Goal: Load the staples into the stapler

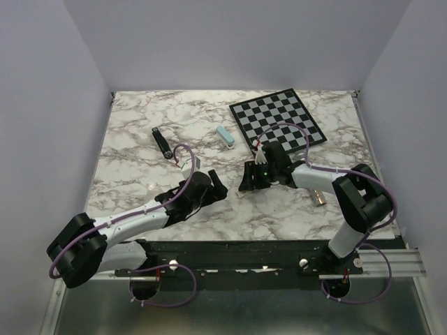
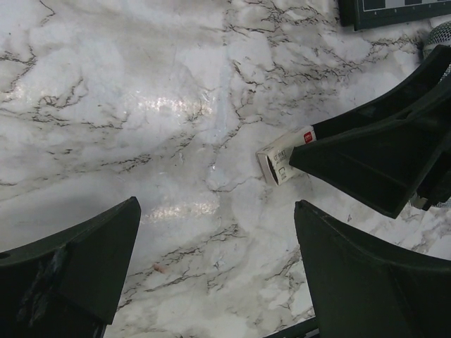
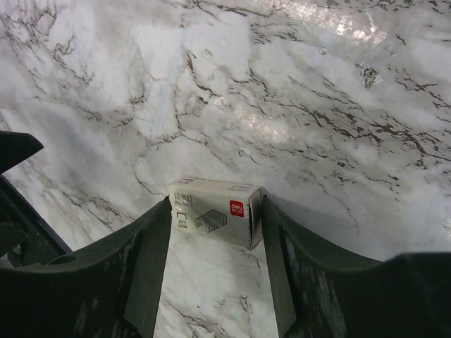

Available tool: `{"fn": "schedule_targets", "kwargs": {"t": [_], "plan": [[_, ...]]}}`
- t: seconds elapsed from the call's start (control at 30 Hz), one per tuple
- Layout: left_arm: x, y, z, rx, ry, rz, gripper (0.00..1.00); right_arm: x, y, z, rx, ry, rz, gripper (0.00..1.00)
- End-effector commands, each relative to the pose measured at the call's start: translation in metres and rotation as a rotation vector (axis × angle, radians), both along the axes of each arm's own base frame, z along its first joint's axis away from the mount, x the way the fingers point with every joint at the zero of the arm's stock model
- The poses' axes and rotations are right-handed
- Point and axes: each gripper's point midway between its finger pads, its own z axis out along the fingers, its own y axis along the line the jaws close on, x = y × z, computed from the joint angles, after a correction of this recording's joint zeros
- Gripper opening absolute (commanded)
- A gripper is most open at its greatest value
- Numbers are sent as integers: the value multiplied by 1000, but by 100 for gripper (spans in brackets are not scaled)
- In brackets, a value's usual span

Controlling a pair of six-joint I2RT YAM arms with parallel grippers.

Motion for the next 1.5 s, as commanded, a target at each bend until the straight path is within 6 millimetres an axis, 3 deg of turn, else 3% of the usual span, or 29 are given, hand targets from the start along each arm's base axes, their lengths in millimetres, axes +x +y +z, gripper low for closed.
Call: {"fn": "schedule_targets", "kwargs": {"t": [0.0,0.5,0.77,1.1,1.37,1.47], "plan": [[9,-12,7,-58,-28,13,98,-10,-8,-13,-6,48,-2,62],[12,-22,1,-66,-15,-7,97,-13,-5,0,75,6,-10,56],[13,-32,-8,-65,6,-30,92,-15,-3,6,118,-11,-22,44],[15,-44,-14,-80,19,-48,77,-14,-4,6,175,-16,-49,28],[13,-49,-22,-95,43,-55,75,-12,-6,11,195,-32,-64,14],[12,-50,-24,-95,49,-57,68,-13,-6,12,200,-34,-60,11]]}}
